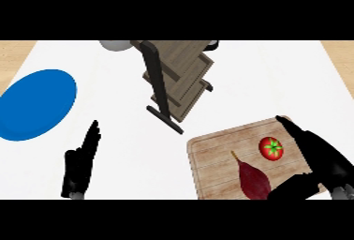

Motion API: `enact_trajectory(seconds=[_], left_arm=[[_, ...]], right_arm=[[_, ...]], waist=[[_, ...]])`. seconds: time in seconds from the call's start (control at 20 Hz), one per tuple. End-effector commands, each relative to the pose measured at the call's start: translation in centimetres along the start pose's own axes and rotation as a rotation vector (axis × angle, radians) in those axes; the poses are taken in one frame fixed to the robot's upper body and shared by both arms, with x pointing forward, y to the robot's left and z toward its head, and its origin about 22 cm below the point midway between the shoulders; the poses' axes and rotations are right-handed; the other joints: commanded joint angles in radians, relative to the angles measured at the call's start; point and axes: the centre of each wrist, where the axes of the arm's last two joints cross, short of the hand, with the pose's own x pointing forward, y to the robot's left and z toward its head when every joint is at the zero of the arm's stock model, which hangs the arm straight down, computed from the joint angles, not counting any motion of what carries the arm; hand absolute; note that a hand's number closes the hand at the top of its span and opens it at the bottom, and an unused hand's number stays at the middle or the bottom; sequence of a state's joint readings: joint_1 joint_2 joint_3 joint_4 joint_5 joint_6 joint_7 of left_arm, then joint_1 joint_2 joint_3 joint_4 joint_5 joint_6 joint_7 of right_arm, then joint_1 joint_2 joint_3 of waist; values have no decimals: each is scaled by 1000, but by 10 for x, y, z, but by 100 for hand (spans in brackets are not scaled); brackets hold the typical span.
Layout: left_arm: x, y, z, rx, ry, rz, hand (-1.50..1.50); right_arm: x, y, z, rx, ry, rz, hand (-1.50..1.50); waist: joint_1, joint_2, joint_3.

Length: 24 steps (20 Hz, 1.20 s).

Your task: Pick the pear from the cutting board and place it in the tiered basket

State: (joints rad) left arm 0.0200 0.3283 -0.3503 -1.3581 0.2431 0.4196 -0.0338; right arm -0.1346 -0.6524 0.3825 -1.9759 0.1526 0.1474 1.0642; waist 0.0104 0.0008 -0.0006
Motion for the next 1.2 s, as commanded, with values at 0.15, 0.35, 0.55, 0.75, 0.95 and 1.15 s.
enact_trajectory(seconds=[0.15, 0.35, 0.55, 0.75, 0.95, 1.15], left_arm=[[1, -20, 0, -2, 11, 6, 0], [3, -9, -1, 3, 4, 12, 0], [2, -10, -2, 13, 12, -5, 0], [1, 6, -3, 2, 16, 13, 0], [3, -14, 3, -13, 18, 3, 0], [-3, 10, 2, -4, 23, -2, 0]], right_arm=[[30, 24, -20, 66, 115, 61, -150], [48, 42, 3, 90, 78, 54, -150], [38, 42, -20, 139, 141, 142, -150], [20, 42, -25, 204, 186, 189, -150], [42, 36, -32, 214, 205, 176, -150], [21, 50, -48, 240, 215, 167, -150]], waist=[[-2, 0, 0], [-7, -2, 0], [-4, -1, 0], [-11, -2, 0], [-4, -1, 0], [-5, -1, 0]])
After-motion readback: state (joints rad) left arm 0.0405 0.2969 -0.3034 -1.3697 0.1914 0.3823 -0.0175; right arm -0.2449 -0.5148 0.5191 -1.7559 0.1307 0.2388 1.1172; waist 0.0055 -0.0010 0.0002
